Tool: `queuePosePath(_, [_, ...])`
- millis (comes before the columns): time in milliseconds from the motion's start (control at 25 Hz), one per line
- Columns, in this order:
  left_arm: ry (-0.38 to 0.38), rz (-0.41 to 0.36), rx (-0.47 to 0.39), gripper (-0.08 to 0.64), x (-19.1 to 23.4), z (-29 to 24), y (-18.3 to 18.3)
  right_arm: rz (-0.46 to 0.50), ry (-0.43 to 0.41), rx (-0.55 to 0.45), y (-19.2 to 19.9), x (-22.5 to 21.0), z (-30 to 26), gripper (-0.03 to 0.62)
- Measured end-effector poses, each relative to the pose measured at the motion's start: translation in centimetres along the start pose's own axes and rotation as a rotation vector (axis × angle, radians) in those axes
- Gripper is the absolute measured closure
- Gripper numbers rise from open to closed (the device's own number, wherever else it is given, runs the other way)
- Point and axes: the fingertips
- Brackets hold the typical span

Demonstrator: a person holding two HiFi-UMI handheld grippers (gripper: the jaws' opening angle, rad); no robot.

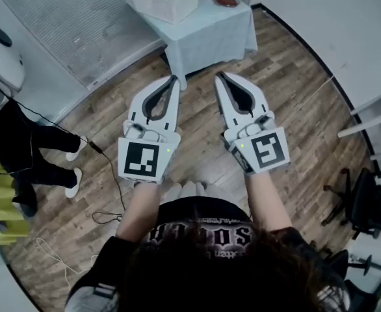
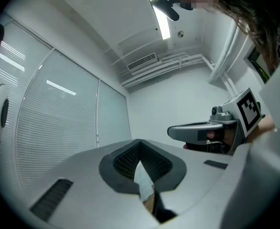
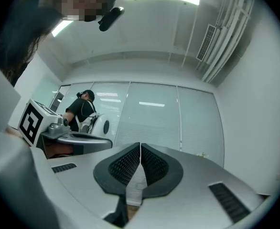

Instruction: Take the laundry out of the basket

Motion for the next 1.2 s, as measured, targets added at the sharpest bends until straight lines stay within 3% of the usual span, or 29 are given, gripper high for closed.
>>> queuePosePath(520, [-0.018,0.008,0.013,0.561,3.9,0.0,1.5,-0.029,0.004,0.012,1.8,0.0,-2.7,0.563])
queuePosePath(1200, [-0.080,-0.018,0.024,0.561,11.3,-11.2,3.5,-0.080,-0.034,0.006,6.4,-9.4,-13.7,0.563])
Point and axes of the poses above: the fingertips, and each gripper's own axes: z backward along the fingers, x to its left, y out of its underside, and after that the axes turned 2 degrees about z, right-handed
